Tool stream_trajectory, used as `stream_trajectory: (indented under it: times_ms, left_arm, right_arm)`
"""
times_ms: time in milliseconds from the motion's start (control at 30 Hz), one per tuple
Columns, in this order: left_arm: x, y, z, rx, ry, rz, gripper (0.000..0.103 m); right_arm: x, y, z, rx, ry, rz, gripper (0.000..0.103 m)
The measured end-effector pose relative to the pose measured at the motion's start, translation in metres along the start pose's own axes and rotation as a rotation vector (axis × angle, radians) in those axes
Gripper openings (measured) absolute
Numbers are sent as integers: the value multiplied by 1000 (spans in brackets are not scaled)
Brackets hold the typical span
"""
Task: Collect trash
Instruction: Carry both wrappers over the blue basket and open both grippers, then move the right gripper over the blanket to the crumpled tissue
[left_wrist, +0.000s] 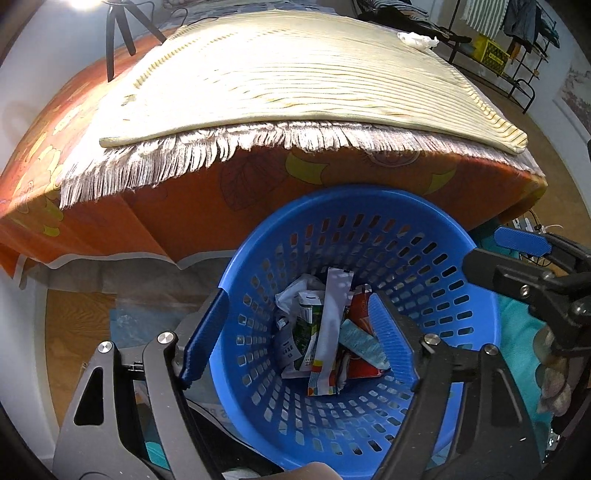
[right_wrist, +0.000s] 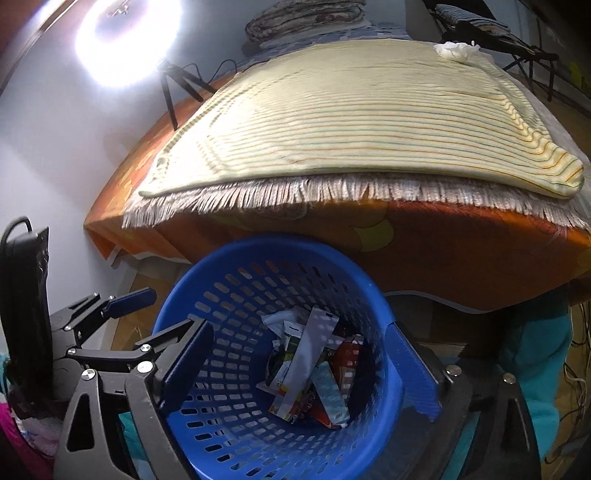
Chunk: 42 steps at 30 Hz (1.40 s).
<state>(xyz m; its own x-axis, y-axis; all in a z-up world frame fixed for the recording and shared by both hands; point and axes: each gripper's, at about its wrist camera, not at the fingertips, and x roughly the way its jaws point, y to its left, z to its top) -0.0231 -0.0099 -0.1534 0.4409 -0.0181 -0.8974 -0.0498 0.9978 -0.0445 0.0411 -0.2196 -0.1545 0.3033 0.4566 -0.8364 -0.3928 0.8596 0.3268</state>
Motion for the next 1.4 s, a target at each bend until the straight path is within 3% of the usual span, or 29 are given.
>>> stream_trajectory:
  times_ms: [533, 1167, 1400]
  left_arm:
    - [0, 0, 12, -7, 0, -8, 81]
    - [-14, -7, 55, 0, -45, -47, 81]
    - [-21, -11, 66, 29, -37, -63, 81]
  right_arm:
    - [-14, -11, 14, -9, -12, -99, 101]
    - [-67, -63, 63, -23, -197, -136, 100]
    - [-80, -86, 99, -58, -264, -165, 100]
